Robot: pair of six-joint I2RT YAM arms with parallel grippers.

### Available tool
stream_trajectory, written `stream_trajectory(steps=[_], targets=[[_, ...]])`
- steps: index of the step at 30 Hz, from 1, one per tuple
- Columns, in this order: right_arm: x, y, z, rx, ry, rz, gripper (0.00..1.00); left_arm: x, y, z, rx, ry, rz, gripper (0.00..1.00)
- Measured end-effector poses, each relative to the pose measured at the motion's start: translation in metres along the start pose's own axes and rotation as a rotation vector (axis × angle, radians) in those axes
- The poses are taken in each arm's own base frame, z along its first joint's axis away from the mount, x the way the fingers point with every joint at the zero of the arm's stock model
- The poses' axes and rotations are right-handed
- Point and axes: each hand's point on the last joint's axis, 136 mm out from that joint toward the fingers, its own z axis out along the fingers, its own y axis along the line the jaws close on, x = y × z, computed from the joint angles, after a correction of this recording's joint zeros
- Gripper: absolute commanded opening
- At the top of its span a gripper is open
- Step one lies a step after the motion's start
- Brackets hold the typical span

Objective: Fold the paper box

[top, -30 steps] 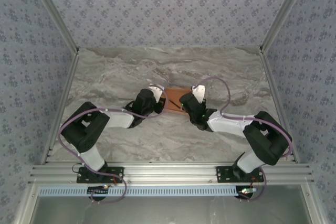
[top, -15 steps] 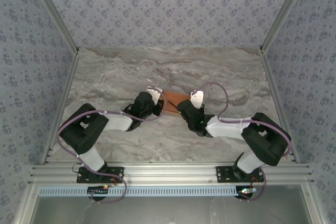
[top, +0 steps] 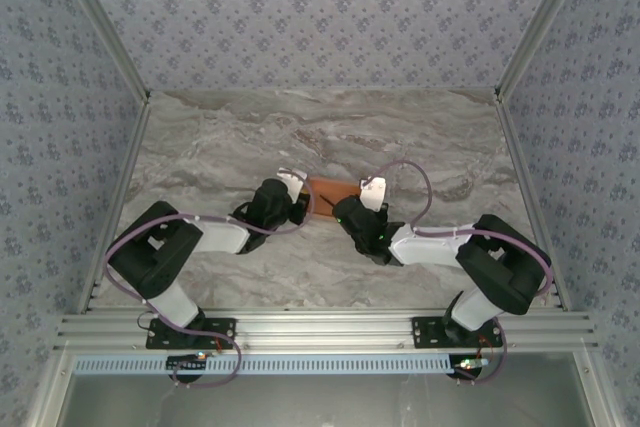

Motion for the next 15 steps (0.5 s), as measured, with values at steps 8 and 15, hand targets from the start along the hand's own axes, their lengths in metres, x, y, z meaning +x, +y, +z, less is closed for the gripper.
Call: stream_trajectory(steps=[8, 15], targets=[[0.0, 0.0, 0.0, 0.001, -0.002, -0.009, 0.07, 0.013, 0.002, -0.011, -0.001, 0.03, -0.02, 0.29], [-0.001, 0.0, 0.0, 0.004, -0.003, -0.032, 0.07, 0.005, 0.0, -0.037, 0.015, -0.004, -0.046, 0.39]])
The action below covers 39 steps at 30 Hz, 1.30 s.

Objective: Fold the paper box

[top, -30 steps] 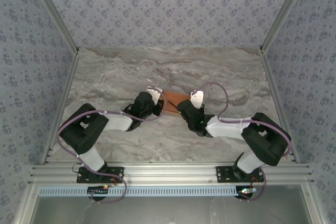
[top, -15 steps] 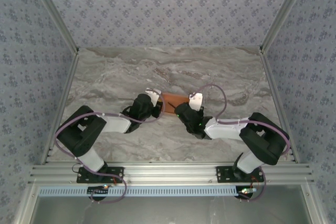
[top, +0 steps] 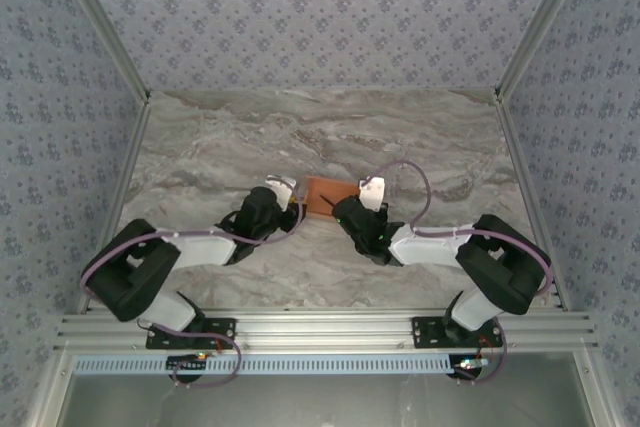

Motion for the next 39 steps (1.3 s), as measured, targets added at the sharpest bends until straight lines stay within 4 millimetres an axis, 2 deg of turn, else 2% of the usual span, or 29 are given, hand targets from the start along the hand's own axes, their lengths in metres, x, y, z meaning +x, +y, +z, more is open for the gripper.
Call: stream_trajectory(steps=[7, 10, 15, 17, 19, 22, 27, 31, 39], targets=[[-0.001, 0.001, 0.0, 0.001, 0.002, -0.028, 0.07, -0.048, -0.007, -0.044, 0.017, -0.116, -0.008, 0.48], [-0.002, 0.001, 0.0, 0.001, 0.002, -0.036, 0.07, -0.072, -0.008, -0.053, 0.006, -0.13, -0.012, 0.53], [-0.002, 0.001, 0.0, 0.001, 0.003, -0.044, 0.07, -0.126, -0.005, -0.054, -0.03, -0.123, -0.007, 0.58], [-0.002, 0.001, 0.0, 0.001, 0.003, -0.045, 0.07, -0.143, -0.004, -0.046, -0.042, -0.102, 0.008, 0.59], [-0.002, 0.001, 0.0, 0.001, 0.003, -0.045, 0.07, -0.151, -0.005, -0.033, -0.047, -0.059, 0.027, 0.59], [-0.002, 0.001, 0.0, 0.002, 0.004, -0.046, 0.07, -0.146, -0.006, -0.007, -0.045, 0.051, 0.058, 0.6], [-0.003, 0.002, 0.0, 0.001, 0.007, -0.054, 0.07, -0.114, -0.006, 0.025, -0.023, 0.26, 0.093, 0.6], [-0.004, 0.001, 0.002, 0.003, 0.011, -0.072, 0.07, -0.092, -0.01, 0.026, 0.011, 0.363, 0.101, 0.6], [-0.006, 0.001, 0.005, -0.003, 0.02, -0.09, 0.09, -0.081, -0.013, 0.025, 0.048, 0.42, 0.097, 0.59]])
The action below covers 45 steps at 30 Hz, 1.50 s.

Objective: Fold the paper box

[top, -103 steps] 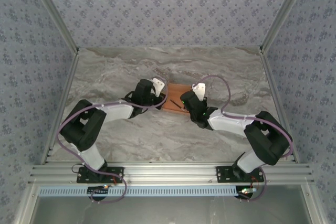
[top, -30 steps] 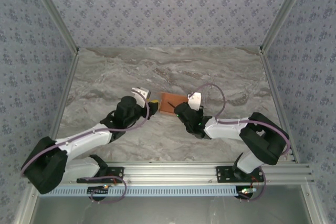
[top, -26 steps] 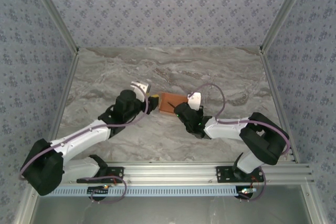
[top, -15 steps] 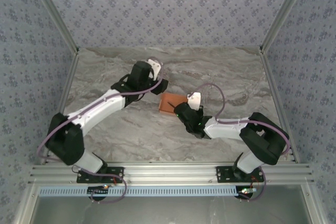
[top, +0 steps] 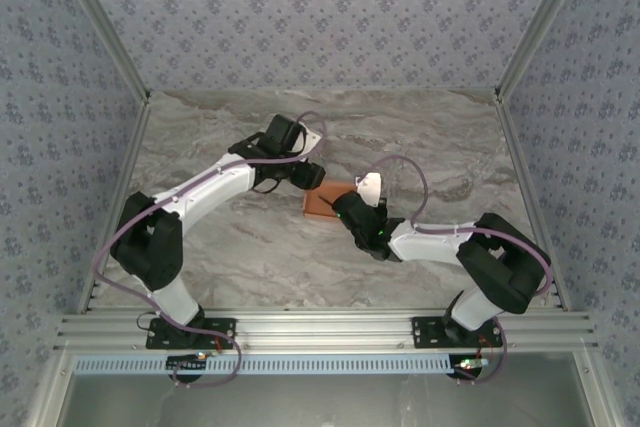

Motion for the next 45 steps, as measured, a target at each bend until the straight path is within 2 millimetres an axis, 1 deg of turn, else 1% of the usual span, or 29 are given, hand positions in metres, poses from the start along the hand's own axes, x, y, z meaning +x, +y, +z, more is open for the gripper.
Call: stream_trajectory(steps=[4, 9, 14, 17, 22, 25, 28, 30, 32, 34, 36, 38, 41, 45], targets=[[0.002, 0.0, 0.001, 0.0, 0.008, -0.013, 0.16, 0.01, -0.001, 0.004, 0.012, 0.023, -0.008, 0.58], [0.006, 0.002, 0.0, -0.011, 0.021, -0.049, 0.31, 0.028, -0.001, 0.012, 0.017, 0.064, -0.031, 0.57], [0.007, 0.006, -0.009, -0.034, 0.02, -0.082, 0.42, 0.035, 0.0, 0.016, 0.016, 0.072, -0.05, 0.57], [0.005, 0.009, -0.019, -0.059, 0.015, -0.101, 0.46, 0.035, 0.0, 0.018, 0.016, 0.065, -0.057, 0.57], [0.003, 0.013, -0.047, -0.124, 0.011, -0.153, 0.51, 0.039, -0.001, 0.021, 0.017, 0.063, -0.068, 0.57], [-0.009, 0.013, -0.065, -0.185, 0.001, -0.151, 0.54, 0.042, -0.003, 0.023, 0.017, 0.064, -0.069, 0.57], [-0.028, 0.007, -0.071, -0.227, -0.003, -0.115, 0.56, 0.044, -0.005, 0.026, 0.018, 0.058, -0.063, 0.57], [-0.042, 0.003, -0.065, -0.239, 0.011, -0.084, 0.57, 0.049, -0.004, 0.029, 0.013, 0.061, -0.068, 0.57], [-0.052, -0.002, -0.055, -0.241, 0.031, -0.056, 0.57, 0.054, -0.004, 0.031, 0.008, 0.068, -0.072, 0.57], [-0.057, -0.005, -0.042, -0.242, 0.062, -0.035, 0.57, 0.058, -0.003, 0.034, 0.003, 0.07, -0.076, 0.57], [-0.058, -0.006, -0.027, -0.24, 0.104, -0.022, 0.57, 0.062, -0.003, 0.035, -0.002, 0.072, -0.082, 0.57], [-0.051, -0.004, -0.014, -0.245, 0.152, -0.023, 0.57, 0.063, -0.002, 0.037, -0.004, 0.069, -0.087, 0.57], [-0.033, 0.003, 0.003, -0.257, 0.234, -0.037, 0.56, 0.063, -0.003, 0.038, -0.009, 0.066, -0.089, 0.57], [-0.005, 0.009, 0.017, -0.262, 0.327, -0.067, 0.55, 0.065, -0.004, 0.04, -0.015, 0.059, -0.088, 0.57]])
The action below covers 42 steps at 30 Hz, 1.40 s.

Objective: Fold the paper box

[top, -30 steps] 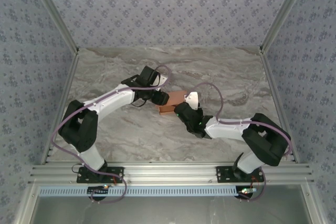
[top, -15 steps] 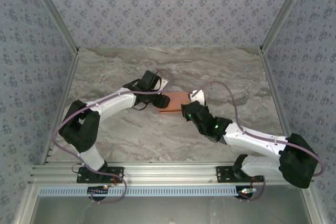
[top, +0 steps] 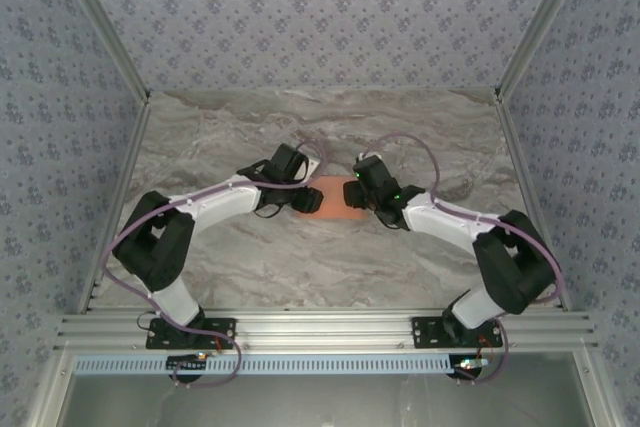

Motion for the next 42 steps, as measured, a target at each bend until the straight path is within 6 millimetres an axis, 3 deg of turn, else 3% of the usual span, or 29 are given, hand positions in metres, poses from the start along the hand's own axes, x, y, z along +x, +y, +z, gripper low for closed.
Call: stream_trajectory(steps=[4, 8, 17, 20, 27, 32, 38, 42], targets=[[0.018, -0.001, 0.015, 0.008, 0.062, -0.012, 0.55, 0.006, -0.001, 0.003, -0.003, 0.002, 0.001, 0.57], [0.024, -0.002, 0.02, 0.015, 0.079, -0.022, 0.55, 0.015, 0.0, 0.006, -0.01, 0.022, 0.001, 0.58], [0.012, 0.004, 0.018, 0.021, 0.079, -0.124, 0.55, 0.013, 0.004, 0.004, -0.036, 0.011, 0.008, 0.62], [0.005, 0.011, 0.007, 0.015, 0.065, -0.171, 0.56, 0.004, 0.004, -0.004, -0.039, -0.017, 0.019, 0.65], [-0.006, 0.025, -0.034, -0.028, 0.018, -0.218, 0.57, -0.047, 0.009, -0.019, -0.02, -0.107, 0.011, 0.68], [0.016, 0.021, -0.052, -0.082, 0.053, -0.21, 0.57, -0.069, 0.025, 0.005, -0.012, -0.081, 0.01, 0.68], [0.056, 0.037, -0.057, -0.204, 0.158, -0.225, 0.57, -0.06, 0.028, 0.042, 0.032, 0.042, 0.028, 0.68], [0.068, 0.047, -0.059, -0.255, 0.194, -0.235, 0.56, -0.055, 0.018, 0.05, 0.103, 0.098, 0.027, 0.68]])
